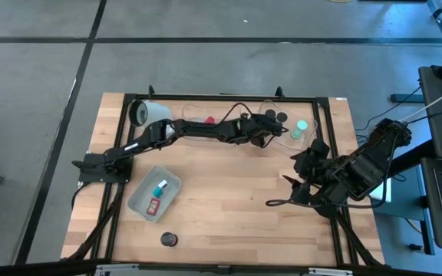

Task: Pick & Place Office items
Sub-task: Put the blue hourglass into the right transparent bin, then put the red hourglass into the right transparent bin

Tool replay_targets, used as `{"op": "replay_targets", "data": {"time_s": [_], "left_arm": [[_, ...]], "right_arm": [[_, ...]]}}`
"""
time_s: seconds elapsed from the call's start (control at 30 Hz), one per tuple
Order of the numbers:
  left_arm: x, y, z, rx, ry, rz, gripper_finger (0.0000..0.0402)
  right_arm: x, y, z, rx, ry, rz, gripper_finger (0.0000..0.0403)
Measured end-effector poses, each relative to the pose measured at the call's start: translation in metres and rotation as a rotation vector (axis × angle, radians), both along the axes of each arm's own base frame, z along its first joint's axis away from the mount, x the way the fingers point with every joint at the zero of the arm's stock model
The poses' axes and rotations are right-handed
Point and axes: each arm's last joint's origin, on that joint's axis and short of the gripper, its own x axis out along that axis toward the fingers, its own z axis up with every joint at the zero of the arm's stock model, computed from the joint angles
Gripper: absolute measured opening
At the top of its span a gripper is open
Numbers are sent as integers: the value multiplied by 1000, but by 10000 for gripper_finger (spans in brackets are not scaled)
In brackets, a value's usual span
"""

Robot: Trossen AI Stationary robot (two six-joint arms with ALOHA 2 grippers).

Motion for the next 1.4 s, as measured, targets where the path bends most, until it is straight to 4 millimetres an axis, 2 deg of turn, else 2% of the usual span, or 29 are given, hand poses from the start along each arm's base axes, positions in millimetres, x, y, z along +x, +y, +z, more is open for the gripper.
{"op": "replay_targets", "data": {"time_s": [0.43,0.73,0.9,1.03,1.13,1.23,1.33,1.4], "left_arm": [[2,5,4,-20,-99,39,209],[7,-8,39,132,-426,221,209],[3,-36,72,35,-640,273,202],[-3,-69,100,-141,-881,296,184],[-10,-95,113,-253,-1067,404,170],[-14,-119,115,-310,-1152,480,156],[-13,-141,108,-405,-1180,464,146],[-13,-153,99,-530,-1191,439,142]], "right_arm": [[0,0,0,-4,6,9,297],[0,0,0,7,16,12,297],[0,1,0,10,18,13,297],[-1,1,-1,24,31,17,297],[-1,1,-1,33,38,20,297],[-1,1,-1,31,39,21,297],[-1,1,-1,23,41,28,297],[-1,1,-1,21,39,28,297]]}}
